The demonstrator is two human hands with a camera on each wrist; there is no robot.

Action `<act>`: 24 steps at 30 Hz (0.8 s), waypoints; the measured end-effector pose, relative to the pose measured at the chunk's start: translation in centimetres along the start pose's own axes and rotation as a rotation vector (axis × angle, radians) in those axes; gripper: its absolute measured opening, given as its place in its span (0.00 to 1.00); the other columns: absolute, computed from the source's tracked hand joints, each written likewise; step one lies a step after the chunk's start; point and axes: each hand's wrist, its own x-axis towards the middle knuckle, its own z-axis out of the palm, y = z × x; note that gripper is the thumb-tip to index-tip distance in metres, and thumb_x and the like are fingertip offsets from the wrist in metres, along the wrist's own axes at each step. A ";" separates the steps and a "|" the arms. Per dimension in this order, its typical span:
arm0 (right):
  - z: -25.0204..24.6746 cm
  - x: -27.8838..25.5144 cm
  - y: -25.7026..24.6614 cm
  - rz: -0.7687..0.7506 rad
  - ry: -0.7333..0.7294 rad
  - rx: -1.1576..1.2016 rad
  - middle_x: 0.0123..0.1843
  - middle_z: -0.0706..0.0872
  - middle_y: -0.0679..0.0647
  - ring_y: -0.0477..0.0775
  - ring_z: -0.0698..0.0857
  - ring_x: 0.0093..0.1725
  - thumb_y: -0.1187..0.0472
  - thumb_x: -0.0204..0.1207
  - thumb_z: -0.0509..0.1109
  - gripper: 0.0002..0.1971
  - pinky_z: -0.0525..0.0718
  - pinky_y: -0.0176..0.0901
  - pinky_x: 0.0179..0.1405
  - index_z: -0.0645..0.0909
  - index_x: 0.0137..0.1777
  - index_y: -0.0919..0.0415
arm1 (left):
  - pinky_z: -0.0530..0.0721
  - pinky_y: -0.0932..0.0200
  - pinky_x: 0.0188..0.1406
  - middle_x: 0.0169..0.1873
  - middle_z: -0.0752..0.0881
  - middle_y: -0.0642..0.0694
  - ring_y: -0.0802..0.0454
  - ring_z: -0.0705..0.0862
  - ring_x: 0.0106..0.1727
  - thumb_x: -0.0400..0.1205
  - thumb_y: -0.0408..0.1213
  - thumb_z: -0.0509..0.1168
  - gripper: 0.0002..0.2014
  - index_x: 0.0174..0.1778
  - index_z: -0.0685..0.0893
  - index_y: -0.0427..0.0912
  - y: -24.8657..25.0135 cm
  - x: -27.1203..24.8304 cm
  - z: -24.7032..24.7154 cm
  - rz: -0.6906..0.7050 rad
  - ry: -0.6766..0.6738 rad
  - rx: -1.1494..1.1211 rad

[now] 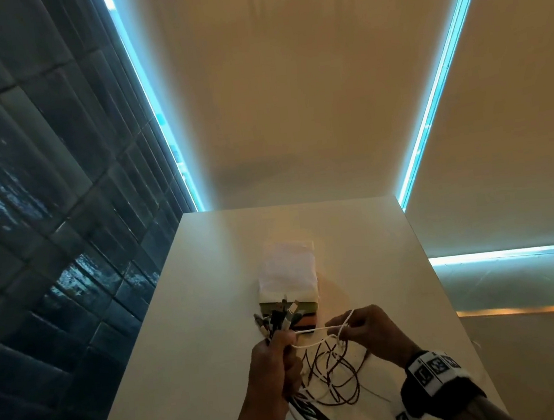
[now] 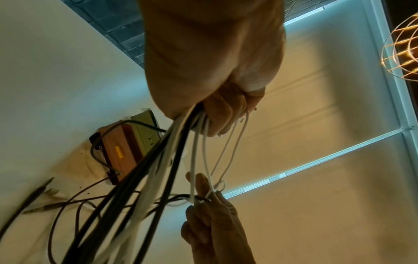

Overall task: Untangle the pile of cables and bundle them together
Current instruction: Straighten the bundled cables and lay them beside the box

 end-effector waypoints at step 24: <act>3.3 -3.0 -3.6 0.093 -0.218 0.055 0.44 0.91 0.57 0.48 0.88 0.37 0.59 0.79 0.71 0.04 0.86 0.35 0.39 0.88 0.47 0.54 | 0.54 0.65 0.17 0.20 0.60 0.49 0.55 0.56 0.17 0.77 0.44 0.69 0.13 0.33 0.75 0.42 0.0 -0.1 -0.4 0.030 0.009 -0.021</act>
